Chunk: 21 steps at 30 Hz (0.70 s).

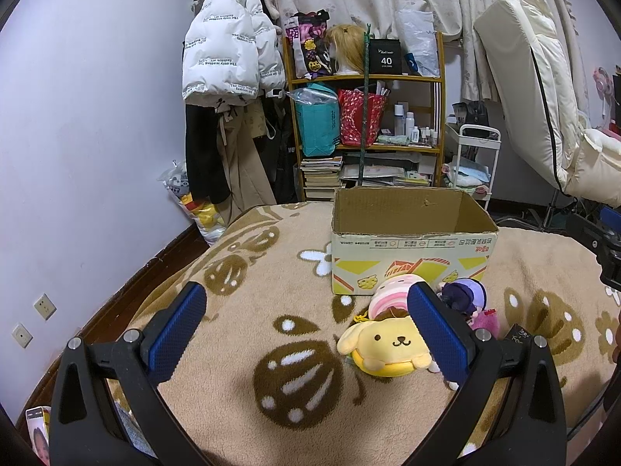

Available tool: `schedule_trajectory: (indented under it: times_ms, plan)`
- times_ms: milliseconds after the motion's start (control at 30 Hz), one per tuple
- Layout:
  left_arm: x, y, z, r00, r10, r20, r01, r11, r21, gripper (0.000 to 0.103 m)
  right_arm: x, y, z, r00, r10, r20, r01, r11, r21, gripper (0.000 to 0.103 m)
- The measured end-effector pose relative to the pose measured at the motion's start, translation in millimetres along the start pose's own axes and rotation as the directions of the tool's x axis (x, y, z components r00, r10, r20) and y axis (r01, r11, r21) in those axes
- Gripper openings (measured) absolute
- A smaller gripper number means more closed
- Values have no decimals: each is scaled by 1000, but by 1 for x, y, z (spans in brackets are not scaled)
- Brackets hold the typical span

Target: Organize soft objects

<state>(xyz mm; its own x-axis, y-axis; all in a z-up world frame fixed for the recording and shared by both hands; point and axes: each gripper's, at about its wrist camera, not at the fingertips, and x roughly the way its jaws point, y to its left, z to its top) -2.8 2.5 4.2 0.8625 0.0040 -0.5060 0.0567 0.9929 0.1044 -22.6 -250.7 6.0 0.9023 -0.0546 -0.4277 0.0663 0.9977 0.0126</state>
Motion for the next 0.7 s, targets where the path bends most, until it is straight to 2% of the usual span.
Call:
schedule_trajectory:
  times_ms: [700]
  plan:
    - [3,3,0,1000,6,3,-6,1000,-4,102,1,-1,-2,1000,-2,5,2,1000,-2,103]
